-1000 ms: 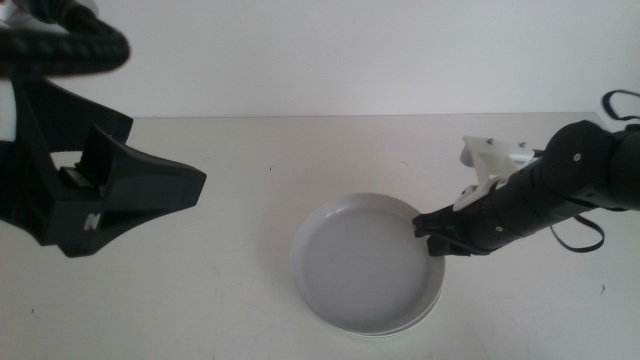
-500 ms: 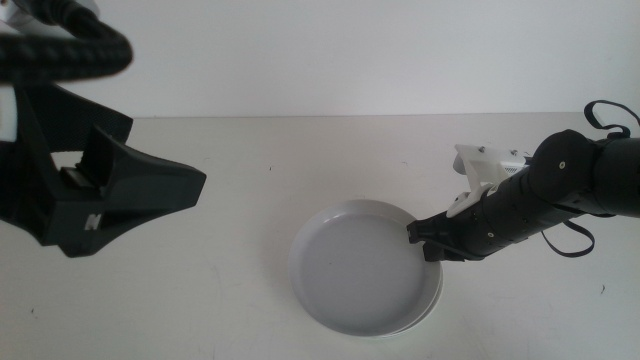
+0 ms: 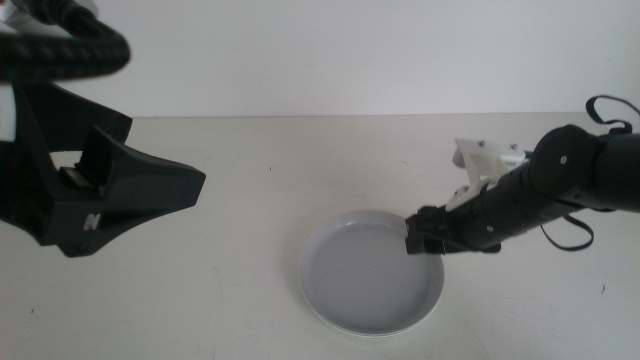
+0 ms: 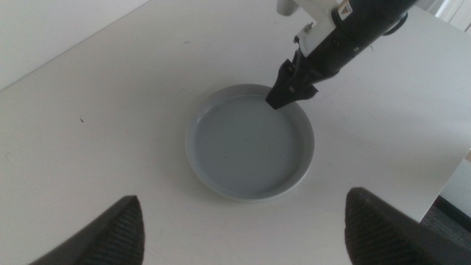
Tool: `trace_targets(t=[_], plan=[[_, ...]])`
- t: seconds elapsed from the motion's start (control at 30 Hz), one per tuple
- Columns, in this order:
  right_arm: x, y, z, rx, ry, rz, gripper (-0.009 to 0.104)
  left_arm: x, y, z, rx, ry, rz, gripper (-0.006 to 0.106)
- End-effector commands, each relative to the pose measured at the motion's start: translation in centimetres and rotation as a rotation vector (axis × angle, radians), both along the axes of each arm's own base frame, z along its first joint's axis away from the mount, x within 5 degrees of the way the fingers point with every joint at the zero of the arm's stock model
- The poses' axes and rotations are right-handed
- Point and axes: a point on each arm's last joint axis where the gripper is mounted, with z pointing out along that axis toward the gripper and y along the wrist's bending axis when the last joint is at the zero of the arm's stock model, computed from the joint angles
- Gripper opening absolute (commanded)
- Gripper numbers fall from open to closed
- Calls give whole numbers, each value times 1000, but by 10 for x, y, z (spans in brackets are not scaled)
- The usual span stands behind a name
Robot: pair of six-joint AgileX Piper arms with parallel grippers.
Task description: Stack the three bowls on top of each other.
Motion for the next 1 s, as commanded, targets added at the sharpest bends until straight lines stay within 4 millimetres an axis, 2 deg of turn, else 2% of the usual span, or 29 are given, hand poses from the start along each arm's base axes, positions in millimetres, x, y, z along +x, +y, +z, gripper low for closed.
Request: trace_targets(t=[0.0,0.27,0.4,0.6,0.7,0.8,0.9,0.97], plan=[[7,2,39,50,-142,-11,50,-1,0,14,-68,-58,15,105],[10,2,102,90,-324,14,50,-1,0,14,-67,-57,15,105],[10,-2,127,104,-396,11,50,2,-1,16,-85,-85,28,105],[9,-17,167,136,-502,-28,48,9,-1,23,-135,-158,64,105],[4,-30,185,137,-541,-50,48,25,-4,21,-155,-150,123,105],[0,-47,197,133,-559,-83,48,56,-6,9,-114,-74,218,105],[-6,-66,204,110,-560,-118,48,86,2,2,-78,-29,312,105],[-11,-81,208,62,-560,-134,48,101,14,4,-78,-36,377,105]])
